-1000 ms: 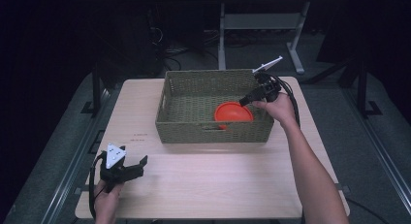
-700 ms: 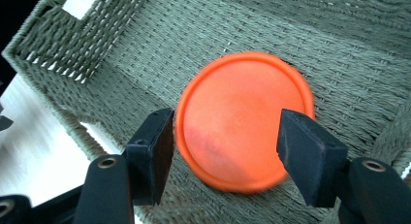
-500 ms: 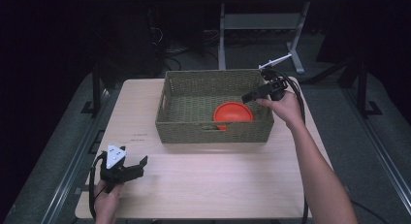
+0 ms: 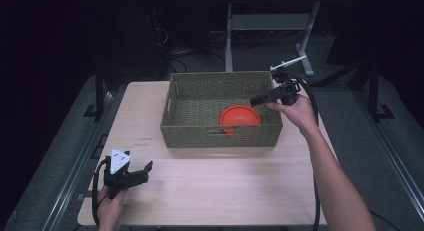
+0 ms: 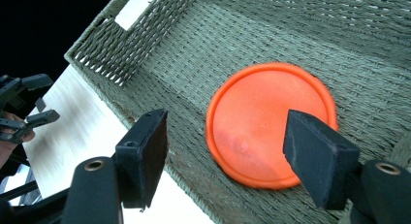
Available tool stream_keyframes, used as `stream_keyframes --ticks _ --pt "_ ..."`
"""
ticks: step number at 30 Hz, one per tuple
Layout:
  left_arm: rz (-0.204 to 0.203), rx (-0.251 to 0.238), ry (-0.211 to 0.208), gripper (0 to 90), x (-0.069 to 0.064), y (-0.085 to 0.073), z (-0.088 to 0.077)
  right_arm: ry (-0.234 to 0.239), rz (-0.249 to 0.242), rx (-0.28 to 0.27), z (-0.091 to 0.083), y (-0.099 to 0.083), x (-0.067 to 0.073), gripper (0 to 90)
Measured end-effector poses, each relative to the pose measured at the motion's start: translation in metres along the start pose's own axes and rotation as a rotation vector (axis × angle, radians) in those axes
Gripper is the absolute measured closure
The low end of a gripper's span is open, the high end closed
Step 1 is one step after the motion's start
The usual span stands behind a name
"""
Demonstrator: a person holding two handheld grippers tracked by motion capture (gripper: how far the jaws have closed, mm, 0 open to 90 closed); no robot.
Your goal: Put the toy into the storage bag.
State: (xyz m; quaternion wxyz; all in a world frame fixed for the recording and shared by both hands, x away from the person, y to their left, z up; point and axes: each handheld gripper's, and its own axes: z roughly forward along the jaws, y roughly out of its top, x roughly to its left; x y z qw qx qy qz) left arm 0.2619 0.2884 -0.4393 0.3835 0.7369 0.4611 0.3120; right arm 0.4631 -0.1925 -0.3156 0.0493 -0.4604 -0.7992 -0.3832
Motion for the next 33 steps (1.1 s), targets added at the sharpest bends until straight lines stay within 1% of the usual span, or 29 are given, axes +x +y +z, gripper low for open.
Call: stream_keyframes --ticks 7,14,15,24,26,29,33 --pt "-0.004 0.001 0.003 12.8 0.001 0.0 0.0 0.009 -0.004 -0.008 -0.004 -0.004 0.001 30.0" --pt "0.005 -0.003 0.001 12.8 0.0 0.0 -0.001 0.022 -0.013 -0.017 -0.008 -0.009 0.003 28.2" --pt "0.004 -0.002 0.001 12.8 0.0 0.0 -0.001 0.023 -0.013 -0.012 -0.008 -0.01 0.004 27.8" --pt "0.003 0.0 0.0 12.8 0.0 0.0 0.0 0.028 -0.032 -0.021 -0.013 -0.014 0.007 27.2" --pt "-0.004 0.002 0.004 12.8 0.001 0.0 0.0 0.031 -0.037 -0.023 -0.015 -0.015 0.008 27.0" --pt "0.004 0.002 0.004 12.8 0.001 0.0 -0.001 0.033 -0.037 -0.023 -0.017 -0.017 0.009 26.8" --pt "0.005 0.002 0.003 12.8 0.0 0.0 -0.001 0.039 -0.045 -0.028 -0.02 -0.022 0.011 26.5"
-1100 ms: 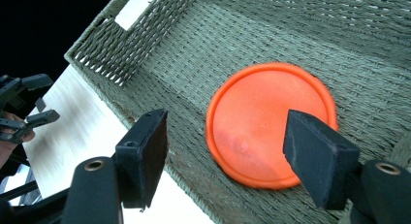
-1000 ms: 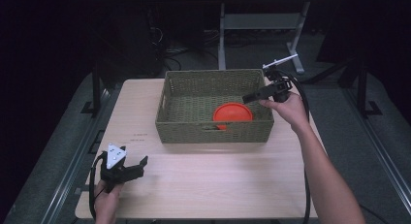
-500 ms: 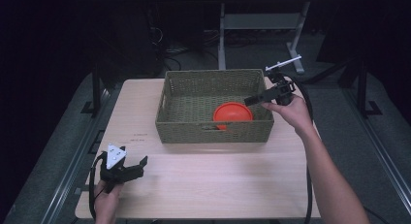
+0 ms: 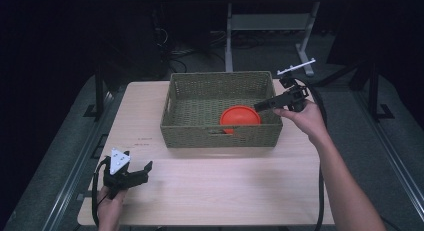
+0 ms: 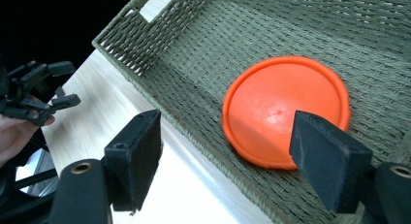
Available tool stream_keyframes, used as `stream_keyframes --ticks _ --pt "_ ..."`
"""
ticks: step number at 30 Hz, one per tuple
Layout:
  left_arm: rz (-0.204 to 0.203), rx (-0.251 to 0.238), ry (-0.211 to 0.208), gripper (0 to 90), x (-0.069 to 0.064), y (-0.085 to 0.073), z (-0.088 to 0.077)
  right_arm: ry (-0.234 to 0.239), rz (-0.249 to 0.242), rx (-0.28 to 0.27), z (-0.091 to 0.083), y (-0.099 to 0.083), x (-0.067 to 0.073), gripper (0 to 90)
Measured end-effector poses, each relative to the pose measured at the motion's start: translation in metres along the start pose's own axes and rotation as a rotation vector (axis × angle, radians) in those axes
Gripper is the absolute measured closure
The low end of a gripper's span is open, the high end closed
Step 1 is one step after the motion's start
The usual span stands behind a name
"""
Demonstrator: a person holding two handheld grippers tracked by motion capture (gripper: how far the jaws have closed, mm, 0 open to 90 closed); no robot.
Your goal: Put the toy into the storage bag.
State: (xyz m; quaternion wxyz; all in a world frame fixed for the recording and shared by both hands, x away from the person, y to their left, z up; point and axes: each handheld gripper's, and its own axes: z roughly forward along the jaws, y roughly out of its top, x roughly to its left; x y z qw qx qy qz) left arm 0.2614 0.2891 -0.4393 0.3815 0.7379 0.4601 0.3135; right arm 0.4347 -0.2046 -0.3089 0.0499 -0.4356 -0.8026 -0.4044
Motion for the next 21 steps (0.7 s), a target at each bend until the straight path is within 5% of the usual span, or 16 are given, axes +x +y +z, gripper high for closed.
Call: stream_keyframes --ticks 21 --pt "-0.009 0.002 0.001 12.8 -0.001 0.0 0.0 0.031 -0.012 -0.011 -0.016 -0.026 0.006 24.7"
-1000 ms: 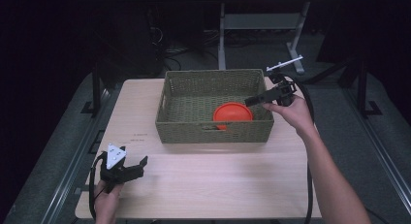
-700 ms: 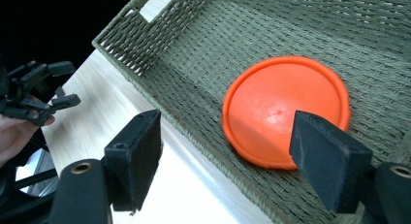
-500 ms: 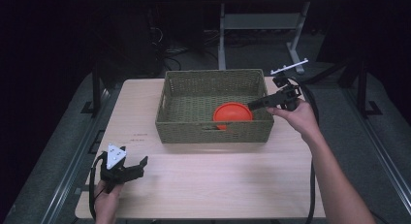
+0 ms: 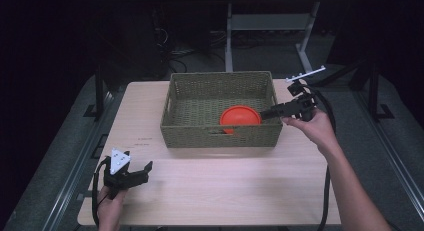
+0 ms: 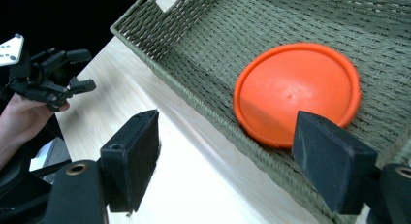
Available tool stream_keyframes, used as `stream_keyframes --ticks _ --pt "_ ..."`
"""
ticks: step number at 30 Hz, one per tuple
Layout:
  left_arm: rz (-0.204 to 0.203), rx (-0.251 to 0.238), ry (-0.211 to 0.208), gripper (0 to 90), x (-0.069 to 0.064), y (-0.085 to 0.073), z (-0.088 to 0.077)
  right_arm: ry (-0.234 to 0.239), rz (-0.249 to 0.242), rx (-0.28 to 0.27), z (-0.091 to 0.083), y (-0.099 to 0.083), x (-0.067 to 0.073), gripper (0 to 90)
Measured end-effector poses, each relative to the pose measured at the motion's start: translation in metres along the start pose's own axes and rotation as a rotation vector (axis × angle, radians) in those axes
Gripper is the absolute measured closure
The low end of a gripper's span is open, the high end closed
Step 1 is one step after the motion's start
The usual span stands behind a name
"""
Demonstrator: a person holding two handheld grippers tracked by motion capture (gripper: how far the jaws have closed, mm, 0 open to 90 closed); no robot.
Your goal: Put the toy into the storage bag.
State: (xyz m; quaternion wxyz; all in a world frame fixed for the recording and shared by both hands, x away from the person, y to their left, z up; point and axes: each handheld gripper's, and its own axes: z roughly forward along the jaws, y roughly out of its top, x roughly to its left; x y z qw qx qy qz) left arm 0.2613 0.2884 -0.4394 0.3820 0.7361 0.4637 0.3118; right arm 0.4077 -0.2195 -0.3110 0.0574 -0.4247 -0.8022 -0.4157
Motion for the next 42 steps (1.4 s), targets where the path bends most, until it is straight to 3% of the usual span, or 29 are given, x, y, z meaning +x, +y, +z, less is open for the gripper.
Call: stream_keyframes --ticks 10,14,42 --pt "0.008 0.003 -0.002 12.8 -0.001 0.0 0.0 -0.008 -0.024 0.005 -0.009 -0.017 0.003 23.5" --pt "0.005 0.004 0.0 12.8 -0.001 0.0 0.0 0.011 -0.026 -0.003 -0.01 -0.025 0.002 23.1" --pt "0.004 0.001 0.002 12.8 -0.001 0.0 0.0 0.064 -0.005 -0.007 0.002 -0.092 -0.008 22.0"
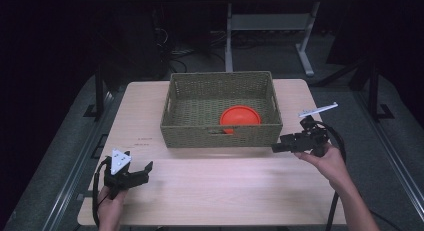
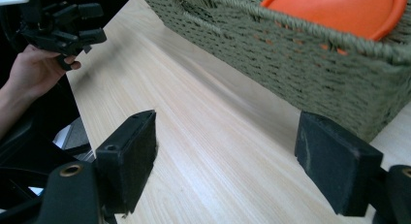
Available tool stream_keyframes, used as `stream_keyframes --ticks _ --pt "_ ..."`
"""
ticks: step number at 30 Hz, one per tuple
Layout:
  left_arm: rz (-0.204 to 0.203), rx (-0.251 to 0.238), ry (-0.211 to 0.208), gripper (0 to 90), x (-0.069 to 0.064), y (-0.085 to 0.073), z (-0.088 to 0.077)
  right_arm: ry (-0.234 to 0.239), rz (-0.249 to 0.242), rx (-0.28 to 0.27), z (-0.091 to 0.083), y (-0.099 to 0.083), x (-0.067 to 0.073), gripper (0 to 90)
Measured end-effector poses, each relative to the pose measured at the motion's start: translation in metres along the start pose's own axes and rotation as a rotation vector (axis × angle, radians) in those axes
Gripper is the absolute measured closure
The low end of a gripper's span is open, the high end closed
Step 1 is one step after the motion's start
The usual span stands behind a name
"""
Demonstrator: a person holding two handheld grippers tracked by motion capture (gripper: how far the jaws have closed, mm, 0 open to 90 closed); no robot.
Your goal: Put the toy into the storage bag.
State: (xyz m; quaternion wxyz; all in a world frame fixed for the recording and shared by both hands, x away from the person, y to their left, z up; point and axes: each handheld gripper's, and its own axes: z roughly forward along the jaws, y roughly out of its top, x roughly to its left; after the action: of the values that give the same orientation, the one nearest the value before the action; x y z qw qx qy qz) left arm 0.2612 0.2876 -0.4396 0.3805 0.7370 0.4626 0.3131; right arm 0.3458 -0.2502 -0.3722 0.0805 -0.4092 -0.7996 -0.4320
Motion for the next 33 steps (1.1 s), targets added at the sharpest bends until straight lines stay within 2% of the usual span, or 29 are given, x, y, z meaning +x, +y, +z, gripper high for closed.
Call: stream_keyframes --ticks 6,12,16,21,28,33 --pt "0.006 -0.003 -0.004 12.8 -0.001 0.0 0.0 0.003 0.004 0.003 0.001 -0.012 -0.002 22.0" --pt "0.006 0.0 -0.003 12.8 -0.001 0.0 0.0 0.008 0.036 0.002 0.003 -0.027 -0.007 21.5" --pt "0.006 0.001 -0.005 12.8 -0.002 0.0 0.001 0.006 0.033 -0.001 0.004 -0.033 -0.011 21.2" --pt "0.005 -0.001 -0.005 12.9 -0.002 0.0 0.001 0.006 0.064 0.004 0.005 -0.044 -0.017 20.9" --pt "-0.004 0.001 -0.001 12.8 -0.001 -0.001 0.001 0.006 0.082 0.008 0.008 -0.059 -0.022 20.7" --pt "0.007 -0.001 -0.006 12.8 -0.002 -0.001 0.001 0.008 0.095 0.016 0.011 -0.069 -0.023 20.6"
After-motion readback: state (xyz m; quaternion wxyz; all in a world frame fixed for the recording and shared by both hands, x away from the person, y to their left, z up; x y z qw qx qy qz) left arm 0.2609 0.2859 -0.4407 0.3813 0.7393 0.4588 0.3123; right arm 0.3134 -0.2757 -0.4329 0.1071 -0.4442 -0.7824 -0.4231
